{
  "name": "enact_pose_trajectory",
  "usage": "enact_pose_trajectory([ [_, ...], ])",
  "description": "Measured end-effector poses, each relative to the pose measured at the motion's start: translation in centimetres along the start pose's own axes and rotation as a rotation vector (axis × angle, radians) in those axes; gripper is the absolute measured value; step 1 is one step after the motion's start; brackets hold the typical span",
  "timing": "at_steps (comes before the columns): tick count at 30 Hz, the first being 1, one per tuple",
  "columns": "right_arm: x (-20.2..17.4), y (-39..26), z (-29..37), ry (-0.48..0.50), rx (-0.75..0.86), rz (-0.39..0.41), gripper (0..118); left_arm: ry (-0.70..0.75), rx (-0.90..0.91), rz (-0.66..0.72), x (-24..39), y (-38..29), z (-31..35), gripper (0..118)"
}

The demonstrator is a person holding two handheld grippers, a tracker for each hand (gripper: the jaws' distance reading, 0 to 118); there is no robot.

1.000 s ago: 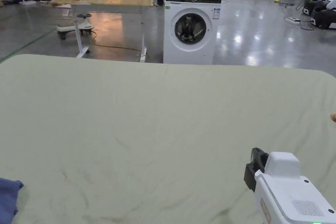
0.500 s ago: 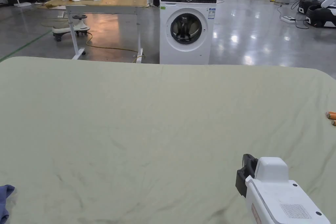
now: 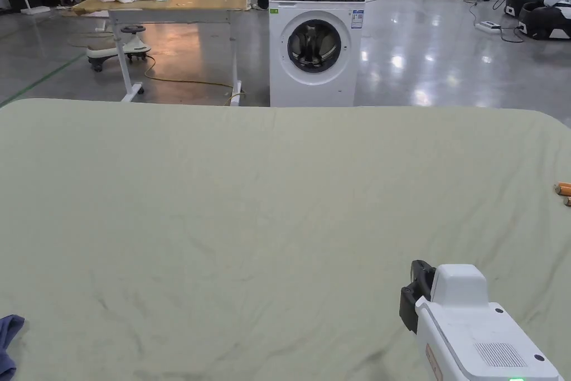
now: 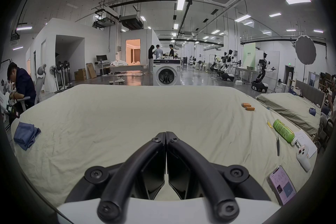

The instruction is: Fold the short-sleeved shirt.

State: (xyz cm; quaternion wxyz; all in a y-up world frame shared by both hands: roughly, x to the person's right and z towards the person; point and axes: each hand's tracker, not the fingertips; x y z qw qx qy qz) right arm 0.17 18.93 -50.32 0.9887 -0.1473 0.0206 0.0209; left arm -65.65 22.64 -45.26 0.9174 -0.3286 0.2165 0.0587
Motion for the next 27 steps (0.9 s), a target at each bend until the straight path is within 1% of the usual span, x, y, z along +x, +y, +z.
enact_pose_trajectory([
  [4, -0.1, 0.3, 0.0, -0.003, 0.008, -0.003, 0, -0.051, 0.148, -0.061, 6.3, -2.4, 3.1, 58],
  [5, 0.0, 0.3, 0.0, -0.004, 0.01, -0.004, 0, -0.064, 0.17, -0.082, 7.9, -2.9, 3.8, 55],
  [6, 0.0, 0.3, 0.1, -0.002, 0.012, -0.006, 0, -0.073, 0.186, -0.082, 9.5, -3.5, 4.5, 47],
  [8, -0.2, 0.4, 0.1, 0.0, 0.015, -0.007, 0, -0.083, 0.252, -0.136, 11.8, -4.4, 5.1, 32],
  [9, -0.2, 0.4, 0.2, 0.0, 0.017, -0.005, 0, -0.09, 0.28, -0.149, 13.5, -5.0, 5.7, 18],
  [10, -0.3, 0.4, 0.2, -0.001, 0.02, -0.005, 0, -0.113, 0.292, -0.147, 15.2, -5.5, 6.4, 7],
  [11, -0.4, 0.4, 0.2, 0.0, 0.022, -0.005, 0, -0.143, 0.316, -0.155, 15.9, -6.0, 6.2, 0],
  [14, -0.6, 0.6, 0.4, 0.002, 0.027, -0.01, 0, -0.174, 0.372, -0.204, 19.6, -7.2, 7.1, 0],
  [15, -0.7, 0.6, 0.5, 0.002, 0.028, -0.009, 0, -0.201, 0.396, -0.213, 19.9, -7.4, 6.7, 0],
  [17, -0.9, 0.7, 0.6, 0.002, 0.036, -0.006, 0, -0.202, 0.398, -0.193, 21.6, -7.5, 7.1, 0],
  [19, -1.0, 0.8, 0.8, -0.001, 0.049, -0.003, 0, -0.24, 0.405, -0.167, 22.6, -7.3, 6.6, 0],
  [22, -1.0, 1.0, 0.9, -0.008, 0.063, 0.001, 0, -0.256, 0.437, -0.158, 24.4, -7.0, 6.9, 0],
  [27, -0.8, 1.1, 0.8, -0.025, 0.081, -0.018, 0, -0.283, 0.485, -0.152, 27.8, -6.8, 7.7, 0],
])
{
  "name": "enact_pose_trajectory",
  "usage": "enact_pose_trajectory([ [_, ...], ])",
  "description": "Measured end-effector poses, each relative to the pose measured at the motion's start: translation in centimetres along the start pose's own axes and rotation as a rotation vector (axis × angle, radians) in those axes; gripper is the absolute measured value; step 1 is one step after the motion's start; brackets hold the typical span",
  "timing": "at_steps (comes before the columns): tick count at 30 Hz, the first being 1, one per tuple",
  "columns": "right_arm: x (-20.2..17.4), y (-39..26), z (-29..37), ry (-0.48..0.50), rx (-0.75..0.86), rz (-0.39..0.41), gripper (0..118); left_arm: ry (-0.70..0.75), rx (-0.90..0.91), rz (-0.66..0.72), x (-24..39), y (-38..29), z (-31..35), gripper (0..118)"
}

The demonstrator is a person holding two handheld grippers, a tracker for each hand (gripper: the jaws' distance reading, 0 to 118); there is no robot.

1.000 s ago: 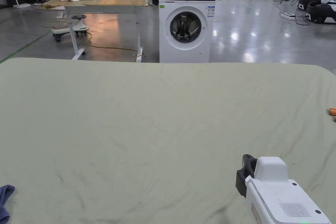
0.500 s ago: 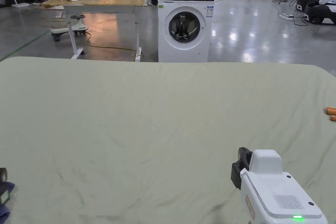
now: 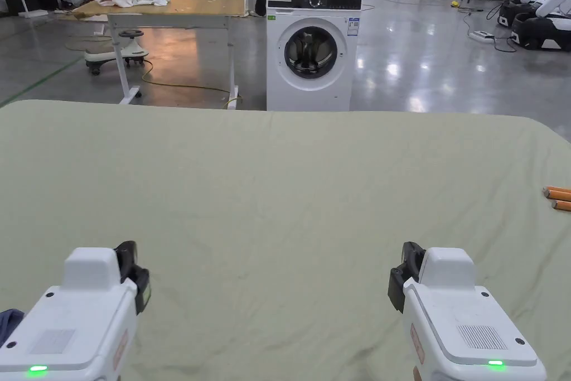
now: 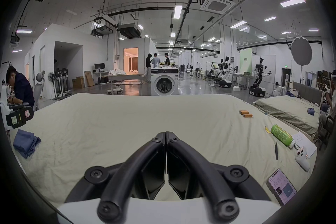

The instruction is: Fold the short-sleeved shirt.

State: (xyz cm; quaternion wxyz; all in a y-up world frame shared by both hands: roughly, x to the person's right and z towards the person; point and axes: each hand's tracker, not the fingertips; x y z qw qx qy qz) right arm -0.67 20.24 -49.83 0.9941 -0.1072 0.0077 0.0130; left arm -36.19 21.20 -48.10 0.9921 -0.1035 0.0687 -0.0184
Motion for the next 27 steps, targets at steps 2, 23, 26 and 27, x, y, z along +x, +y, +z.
enact_pose_trajectory([
  [2, 0.2, 0.0, -0.1, -0.005, 0.005, -0.013, 0, -0.009, 0.022, -0.006, 1.0, 0.1, -0.1, 0],
  [23, -0.2, 0.3, 0.3, -0.017, 0.034, -0.025, 0, -0.011, 0.089, -0.026, 4.0, 1.3, 0.1, 0],
  [26, -0.2, 0.2, 0.2, -0.015, 0.032, -0.025, 0, -0.009, 0.091, -0.04, 4.1, 1.5, 0.1, 0],
  [27, -0.3, 0.2, 0.2, -0.015, 0.029, -0.025, 0, -0.008, 0.093, -0.048, 4.2, 1.5, 0.1, 0],
])
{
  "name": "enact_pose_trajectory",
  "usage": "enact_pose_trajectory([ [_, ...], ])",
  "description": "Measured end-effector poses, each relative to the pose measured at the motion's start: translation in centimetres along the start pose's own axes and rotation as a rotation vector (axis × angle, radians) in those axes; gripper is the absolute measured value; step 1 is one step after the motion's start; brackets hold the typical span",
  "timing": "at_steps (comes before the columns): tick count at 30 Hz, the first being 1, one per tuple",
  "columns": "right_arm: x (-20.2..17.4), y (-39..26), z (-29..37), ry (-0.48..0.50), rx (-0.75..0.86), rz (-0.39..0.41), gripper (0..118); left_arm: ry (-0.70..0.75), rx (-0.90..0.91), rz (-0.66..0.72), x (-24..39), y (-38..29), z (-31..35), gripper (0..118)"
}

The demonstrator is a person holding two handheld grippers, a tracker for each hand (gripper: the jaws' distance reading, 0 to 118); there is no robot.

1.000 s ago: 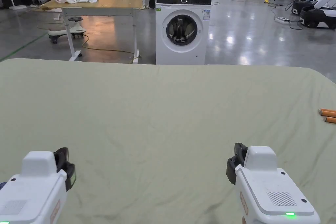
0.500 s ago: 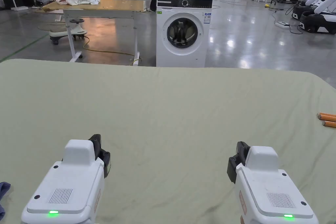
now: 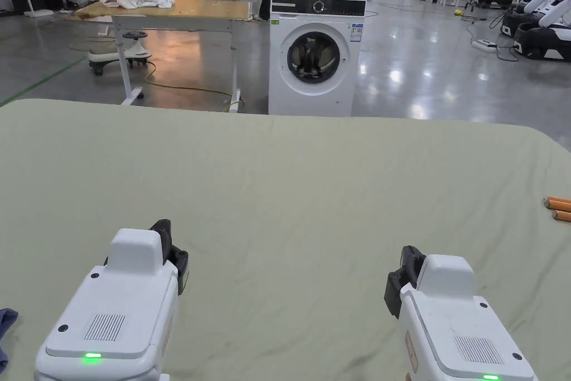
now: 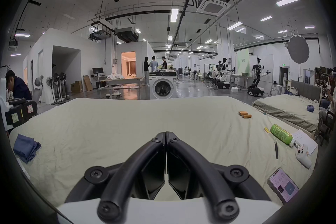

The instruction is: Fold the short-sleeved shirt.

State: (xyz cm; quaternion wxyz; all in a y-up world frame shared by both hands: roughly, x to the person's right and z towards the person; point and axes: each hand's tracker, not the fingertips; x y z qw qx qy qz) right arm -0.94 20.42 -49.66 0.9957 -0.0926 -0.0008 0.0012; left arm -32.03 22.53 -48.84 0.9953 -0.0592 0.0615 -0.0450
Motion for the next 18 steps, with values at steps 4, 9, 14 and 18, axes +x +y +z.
enact_pose_trajectory([
  [4, 0.0, -0.3, 0.0, 0.0, -0.003, -0.003, 0, 0.0, -0.002, -0.007, 0.1, 0.1, 0.0, 0],
  [9, 0.1, -0.4, 0.0, 0.001, -0.01, 0.003, 0, -0.003, -0.007, -0.003, -0.1, 0.1, -0.1, 1],
  [14, 0.0, -0.3, 0.1, -0.01, -0.002, 0.013, 77, 0.01, -0.013, 0.019, -0.5, 0.1, -0.1, 74],
  [18, 0.1, -0.3, -0.1, -0.026, -0.001, 0.022, 104, 0.014, -0.004, 0.034, -1.0, 0.0, -0.1, 89],
])
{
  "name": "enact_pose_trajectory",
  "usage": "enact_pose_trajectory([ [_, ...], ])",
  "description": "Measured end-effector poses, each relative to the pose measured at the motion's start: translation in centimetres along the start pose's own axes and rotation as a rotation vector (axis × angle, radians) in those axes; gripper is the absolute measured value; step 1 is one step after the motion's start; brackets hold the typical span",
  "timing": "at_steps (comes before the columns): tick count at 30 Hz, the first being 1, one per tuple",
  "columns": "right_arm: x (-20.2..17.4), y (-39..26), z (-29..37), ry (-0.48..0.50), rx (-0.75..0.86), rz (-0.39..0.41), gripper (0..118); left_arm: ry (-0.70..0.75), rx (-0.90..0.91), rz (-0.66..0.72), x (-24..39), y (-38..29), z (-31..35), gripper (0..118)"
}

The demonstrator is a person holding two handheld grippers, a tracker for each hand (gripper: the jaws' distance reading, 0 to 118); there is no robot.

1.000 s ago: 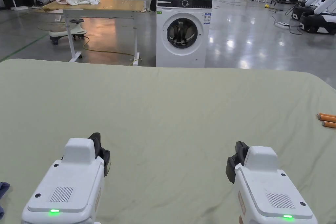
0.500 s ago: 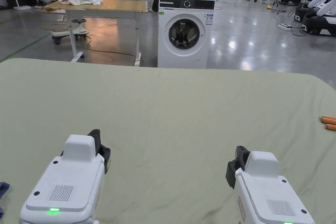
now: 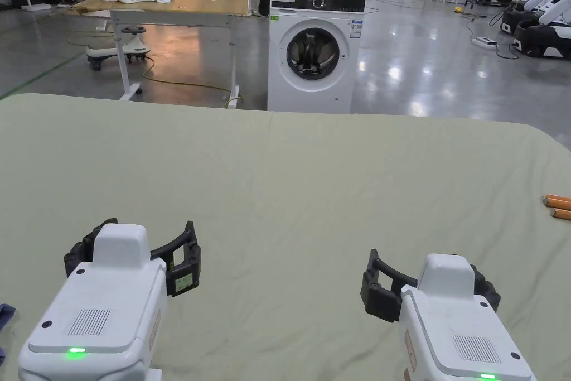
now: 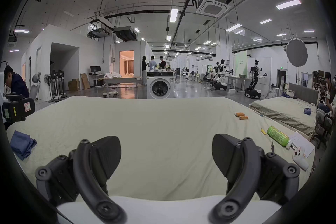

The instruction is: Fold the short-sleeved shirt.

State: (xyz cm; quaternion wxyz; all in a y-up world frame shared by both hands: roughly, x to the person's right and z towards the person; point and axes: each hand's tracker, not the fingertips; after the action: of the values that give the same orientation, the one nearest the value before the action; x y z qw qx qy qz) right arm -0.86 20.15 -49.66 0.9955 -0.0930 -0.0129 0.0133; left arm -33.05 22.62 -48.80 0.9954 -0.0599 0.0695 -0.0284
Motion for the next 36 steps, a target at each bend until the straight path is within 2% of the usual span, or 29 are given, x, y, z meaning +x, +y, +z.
enact_pose_trajectory([
  [8, -0.1, 0.2, -0.1, 0.005, 0.026, -0.002, 104, -0.003, 0.03, -0.023, -0.3, -0.1, 0.1, 90],
  [19, 0.3, 0.6, -0.4, 0.03, 0.023, -0.051, 108, -0.004, 0.07, -0.004, -0.8, -0.3, 0.3, 91],
  [23, -0.1, 1.0, -0.7, -0.025, 0.019, -0.045, 108, 0.007, 0.038, 0.009, -1.1, -0.3, 0.1, 91],
  [28, 0.4, 1.0, -1.0, 0.021, 0.001, -0.135, 108, -0.001, 0.002, 0.046, -1.5, -0.2, -0.2, 91],
  [33, 0.2, 1.5, -1.3, -0.018, -0.052, -0.147, 108, -0.008, -0.018, 0.062, -1.7, -0.3, -0.4, 91],
  [36, 0.2, 1.8, -1.4, -0.008, -0.079, -0.172, 108, -0.011, -0.023, 0.071, -1.7, -0.2, -0.4, 91],
])
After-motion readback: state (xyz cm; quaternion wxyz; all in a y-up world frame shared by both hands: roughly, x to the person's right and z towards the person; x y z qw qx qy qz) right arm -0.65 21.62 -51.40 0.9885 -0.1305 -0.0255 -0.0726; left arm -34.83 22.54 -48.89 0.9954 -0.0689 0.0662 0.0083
